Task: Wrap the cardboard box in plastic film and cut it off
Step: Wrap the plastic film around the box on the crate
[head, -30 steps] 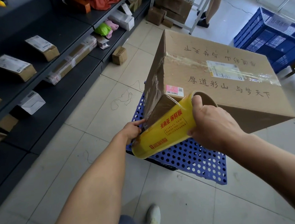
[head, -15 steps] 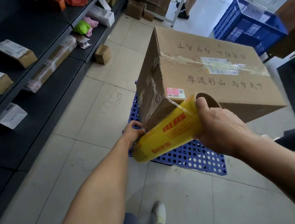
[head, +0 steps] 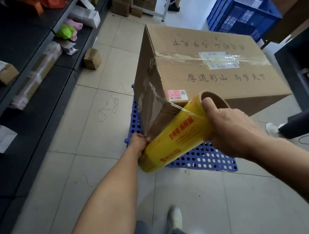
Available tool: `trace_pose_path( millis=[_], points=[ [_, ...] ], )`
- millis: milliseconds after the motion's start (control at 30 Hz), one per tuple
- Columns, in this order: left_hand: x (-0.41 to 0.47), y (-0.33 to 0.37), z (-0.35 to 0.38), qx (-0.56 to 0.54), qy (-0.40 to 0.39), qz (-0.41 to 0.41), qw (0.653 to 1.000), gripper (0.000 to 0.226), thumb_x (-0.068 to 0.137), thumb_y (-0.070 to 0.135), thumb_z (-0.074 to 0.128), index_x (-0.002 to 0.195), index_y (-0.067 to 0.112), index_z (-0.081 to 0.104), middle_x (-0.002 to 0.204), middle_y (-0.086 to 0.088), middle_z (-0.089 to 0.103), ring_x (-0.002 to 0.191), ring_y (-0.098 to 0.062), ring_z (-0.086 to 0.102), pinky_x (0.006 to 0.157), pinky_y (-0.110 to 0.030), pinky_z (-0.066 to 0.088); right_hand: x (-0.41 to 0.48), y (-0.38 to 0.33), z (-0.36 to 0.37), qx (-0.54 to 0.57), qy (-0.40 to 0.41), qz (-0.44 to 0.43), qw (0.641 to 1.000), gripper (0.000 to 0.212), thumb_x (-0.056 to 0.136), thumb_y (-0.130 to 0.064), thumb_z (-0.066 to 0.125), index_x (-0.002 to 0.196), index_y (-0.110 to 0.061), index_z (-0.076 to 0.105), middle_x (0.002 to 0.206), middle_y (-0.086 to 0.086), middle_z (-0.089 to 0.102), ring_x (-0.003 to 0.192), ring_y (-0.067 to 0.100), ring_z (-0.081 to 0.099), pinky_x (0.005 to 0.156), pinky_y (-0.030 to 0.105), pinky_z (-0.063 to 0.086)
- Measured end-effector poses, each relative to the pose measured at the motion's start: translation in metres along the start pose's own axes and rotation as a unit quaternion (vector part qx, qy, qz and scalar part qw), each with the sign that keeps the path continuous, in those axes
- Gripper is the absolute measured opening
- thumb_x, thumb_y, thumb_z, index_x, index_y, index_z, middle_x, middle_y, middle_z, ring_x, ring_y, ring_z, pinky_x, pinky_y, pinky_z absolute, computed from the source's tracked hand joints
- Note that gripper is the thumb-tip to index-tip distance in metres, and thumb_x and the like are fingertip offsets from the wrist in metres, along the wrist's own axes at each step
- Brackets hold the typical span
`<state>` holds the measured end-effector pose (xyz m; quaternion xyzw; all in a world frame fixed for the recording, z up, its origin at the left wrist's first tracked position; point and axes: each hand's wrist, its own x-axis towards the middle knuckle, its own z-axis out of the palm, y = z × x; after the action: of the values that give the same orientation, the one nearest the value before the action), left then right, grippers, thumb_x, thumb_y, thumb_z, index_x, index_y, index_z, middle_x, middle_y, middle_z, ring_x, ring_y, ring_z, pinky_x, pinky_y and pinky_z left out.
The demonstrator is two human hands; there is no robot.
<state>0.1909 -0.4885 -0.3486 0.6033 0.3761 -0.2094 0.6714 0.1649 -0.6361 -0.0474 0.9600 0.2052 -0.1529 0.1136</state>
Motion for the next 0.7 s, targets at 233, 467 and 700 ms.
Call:
trace_pose_path(
  millis=[233,467,700],
  points=[
    [0.008,0.008,-0.014,-0.04,0.067,0.002,0.997,0.017,0.094,-0.005,0.04,0.088,0.008,0.05,0.064,-0.01,0.056,0.047,-0.019,0.048,0.04,-0.024,0.039,0.001,0.0,-0.004,0.035,0.001,0.019,0.999,0.061,0.084,-0.019,0.066,0.12,-0.02,0.017,0.073,-0.006,0.042,0.069,0.019,0.049,0.06,0.03,0.04],
    [-0.001,-0.003,-0.012,-0.054,-0.122,-0.053,0.99,0.012,0.097,-0.001,0.047,0.106,-0.002,0.055,0.086,-0.014,0.065,0.068,-0.021,0.065,0.063,-0.029,0.056,0.0,0.001,-0.007,0.023,0.001,-0.006,1.0,0.057,0.086,-0.009,0.056,0.126,-0.021,0.017,0.076,-0.002,0.049,0.067,0.019,0.049,0.051,0.025,0.034],
    [-0.012,-0.007,-0.011,0.026,-0.226,-0.048,0.973,0.021,0.095,0.005,0.045,0.105,0.007,0.064,0.095,-0.012,0.065,0.087,-0.024,0.06,0.078,-0.034,0.051,0.003,-0.001,-0.011,0.076,-0.008,0.012,0.997,0.061,0.083,-0.012,0.066,0.125,-0.023,0.023,0.073,-0.01,0.041,0.063,0.007,0.04,0.053,0.024,0.035]
  ],
)
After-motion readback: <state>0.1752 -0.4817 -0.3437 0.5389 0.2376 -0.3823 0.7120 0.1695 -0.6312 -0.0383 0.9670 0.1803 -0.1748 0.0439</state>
